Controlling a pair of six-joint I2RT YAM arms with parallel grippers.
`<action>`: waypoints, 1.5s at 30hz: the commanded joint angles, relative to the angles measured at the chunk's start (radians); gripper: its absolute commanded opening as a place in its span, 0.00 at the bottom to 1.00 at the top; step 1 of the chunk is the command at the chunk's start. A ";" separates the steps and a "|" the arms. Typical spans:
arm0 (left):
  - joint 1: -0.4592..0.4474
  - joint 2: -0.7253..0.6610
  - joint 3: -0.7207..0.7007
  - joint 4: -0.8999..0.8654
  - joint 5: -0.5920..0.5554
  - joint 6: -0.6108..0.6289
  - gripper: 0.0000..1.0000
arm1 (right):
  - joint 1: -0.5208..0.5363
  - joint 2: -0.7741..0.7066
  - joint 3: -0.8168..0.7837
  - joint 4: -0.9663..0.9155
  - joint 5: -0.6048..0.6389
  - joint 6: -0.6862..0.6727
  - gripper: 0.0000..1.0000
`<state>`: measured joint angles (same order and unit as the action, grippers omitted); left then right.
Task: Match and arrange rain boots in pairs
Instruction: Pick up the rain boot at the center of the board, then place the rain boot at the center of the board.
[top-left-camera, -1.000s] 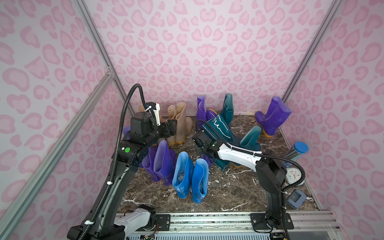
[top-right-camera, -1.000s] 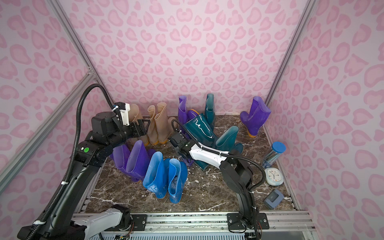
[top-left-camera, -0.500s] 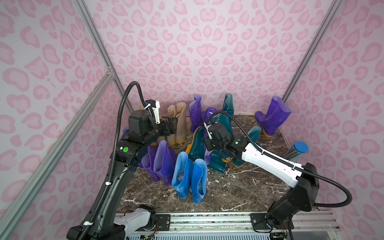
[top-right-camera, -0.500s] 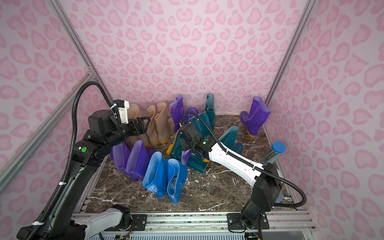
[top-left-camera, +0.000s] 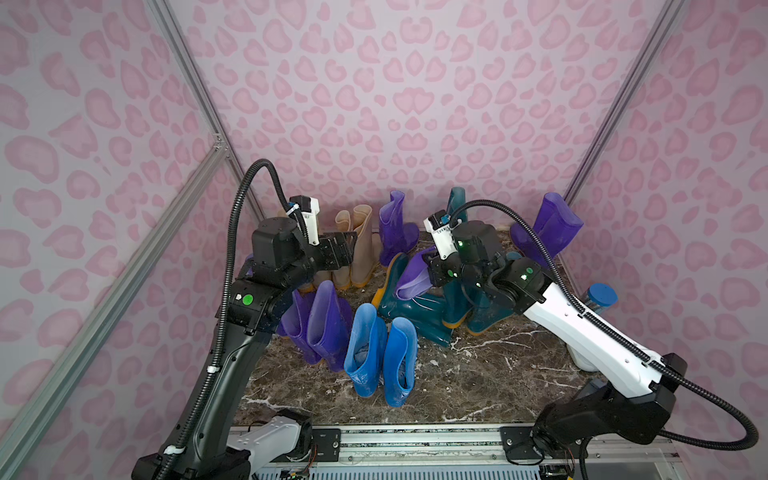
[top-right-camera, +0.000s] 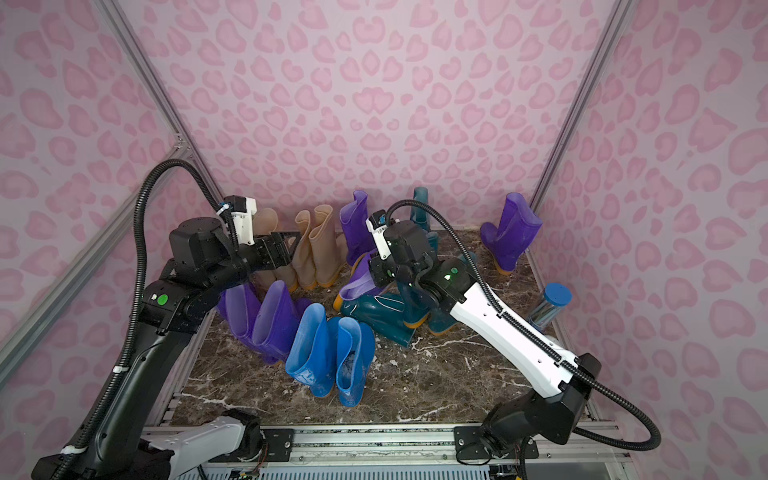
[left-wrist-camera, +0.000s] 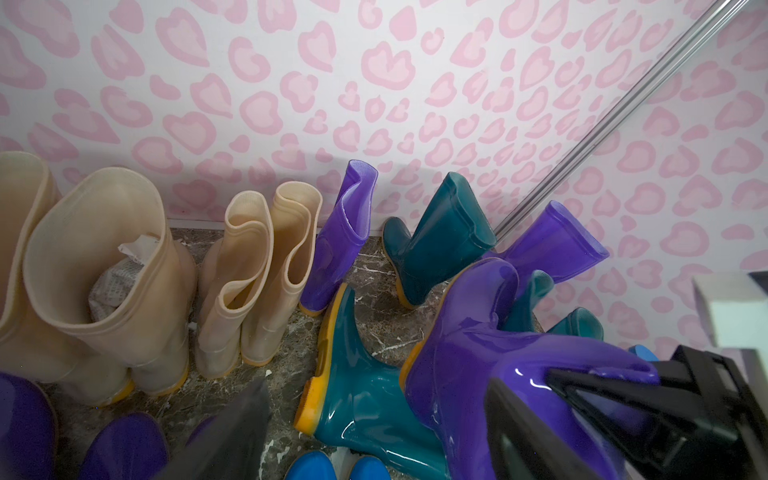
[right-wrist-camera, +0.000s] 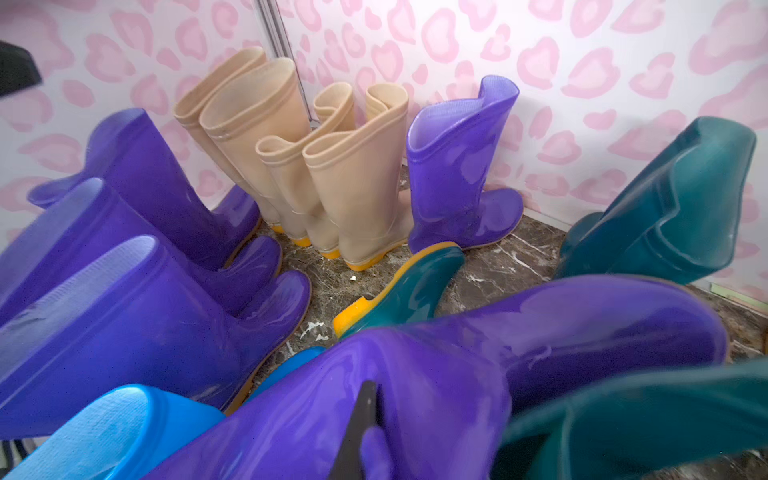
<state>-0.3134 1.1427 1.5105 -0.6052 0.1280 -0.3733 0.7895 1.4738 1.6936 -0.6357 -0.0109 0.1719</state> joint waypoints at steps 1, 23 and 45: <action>0.001 -0.008 0.008 0.048 0.019 -0.012 0.82 | 0.003 0.019 0.091 0.123 -0.189 -0.036 0.00; 0.001 -0.086 -0.049 0.053 0.021 0.017 0.82 | -0.512 0.186 0.572 -0.021 -0.367 -0.081 0.00; 0.001 -0.041 -0.069 0.056 0.044 -0.019 0.82 | -0.781 0.528 0.680 -0.185 -0.435 -0.311 0.00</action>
<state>-0.3134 1.0939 1.4292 -0.5713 0.1650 -0.3912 0.0101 1.9850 2.3779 -0.8661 -0.4614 -0.0719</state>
